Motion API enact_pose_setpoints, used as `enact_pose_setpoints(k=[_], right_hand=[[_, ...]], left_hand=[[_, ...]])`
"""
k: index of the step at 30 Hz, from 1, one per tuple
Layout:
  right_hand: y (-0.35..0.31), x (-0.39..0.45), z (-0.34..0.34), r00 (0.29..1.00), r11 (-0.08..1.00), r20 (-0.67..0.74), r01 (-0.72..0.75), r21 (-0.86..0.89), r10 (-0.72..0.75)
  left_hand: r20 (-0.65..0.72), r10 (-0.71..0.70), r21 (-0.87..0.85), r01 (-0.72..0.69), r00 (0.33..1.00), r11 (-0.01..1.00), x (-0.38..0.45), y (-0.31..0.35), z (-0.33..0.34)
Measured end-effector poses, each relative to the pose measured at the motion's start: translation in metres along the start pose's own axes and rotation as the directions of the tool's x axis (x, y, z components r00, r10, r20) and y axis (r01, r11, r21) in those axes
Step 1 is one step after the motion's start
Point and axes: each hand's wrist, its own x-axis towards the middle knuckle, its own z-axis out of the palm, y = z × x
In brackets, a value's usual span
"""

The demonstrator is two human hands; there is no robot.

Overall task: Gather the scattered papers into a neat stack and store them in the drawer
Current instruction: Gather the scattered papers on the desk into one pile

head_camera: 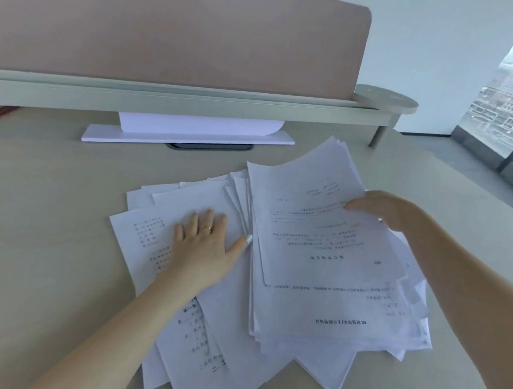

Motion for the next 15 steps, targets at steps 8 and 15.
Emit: enact_pose_setpoints(k=[8, 15], right_hand=[[0.007, -0.007, 0.011, 0.977, 0.982, 0.212, -0.003, 0.190, -0.038], [0.007, -0.047, 0.022, 0.904, 0.805, -0.050, 0.403, 0.437, -0.425]], left_hand=[[0.020, 0.023, -0.617, -0.006, 1.000, 0.787, 0.001, 0.039, -0.007], [0.042, -0.009, -0.804, 0.039, 0.999, 0.593, 0.005, 0.034, -0.015]])
